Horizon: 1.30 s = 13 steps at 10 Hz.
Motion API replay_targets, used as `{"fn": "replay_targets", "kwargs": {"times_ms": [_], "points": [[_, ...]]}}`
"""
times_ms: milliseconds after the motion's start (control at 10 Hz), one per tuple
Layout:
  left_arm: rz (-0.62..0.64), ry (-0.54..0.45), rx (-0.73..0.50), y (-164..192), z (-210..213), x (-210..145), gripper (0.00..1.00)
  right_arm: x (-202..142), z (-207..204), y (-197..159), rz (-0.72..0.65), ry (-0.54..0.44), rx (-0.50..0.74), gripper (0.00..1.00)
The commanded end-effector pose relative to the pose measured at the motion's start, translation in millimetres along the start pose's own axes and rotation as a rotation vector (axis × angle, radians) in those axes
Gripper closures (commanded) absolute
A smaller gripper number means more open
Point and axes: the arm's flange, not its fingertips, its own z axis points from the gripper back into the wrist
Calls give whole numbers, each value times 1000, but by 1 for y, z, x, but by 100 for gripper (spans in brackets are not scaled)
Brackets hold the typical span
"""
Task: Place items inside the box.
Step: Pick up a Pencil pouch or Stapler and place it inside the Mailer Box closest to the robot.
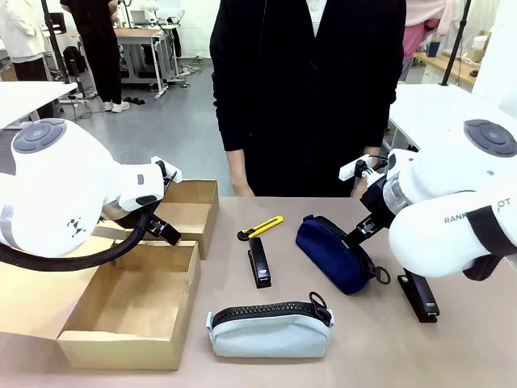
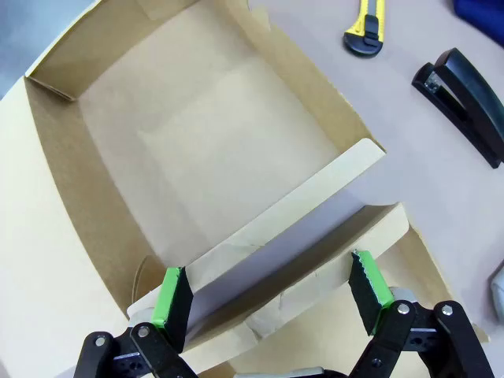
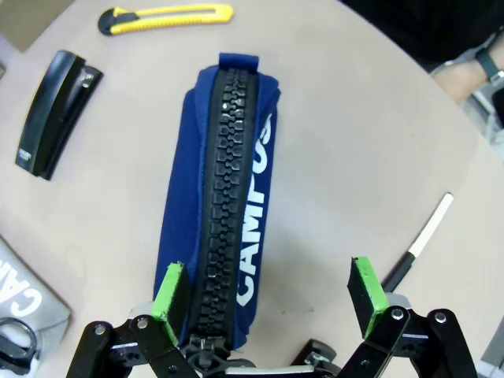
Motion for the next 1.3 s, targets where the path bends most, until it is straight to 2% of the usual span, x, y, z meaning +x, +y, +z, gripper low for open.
{"fn": "replay_targets", "kwargs": {"times_ms": [0, 800, 1000, 1100, 1200], "points": [[0, 0, 0, 0, 0, 0, 0, 0, 0, 0, -1, 0, 0, 0], [0, 0, 0, 0, 0, 0, 0, 0, 0, 0, 0, 0, 0, 0], [25, -38, -70, 7, 43, 4, 0, 12, 30, -12, -93, 43, -9, 0], [57, -68, -155, 8, 81, 6, 0, 17, 62, -21, -167, 43, 28, 0], [132, -54, -170, 10, 119, 7, 0, 18, 97, -32, -263, 21, 59, 0]]}}
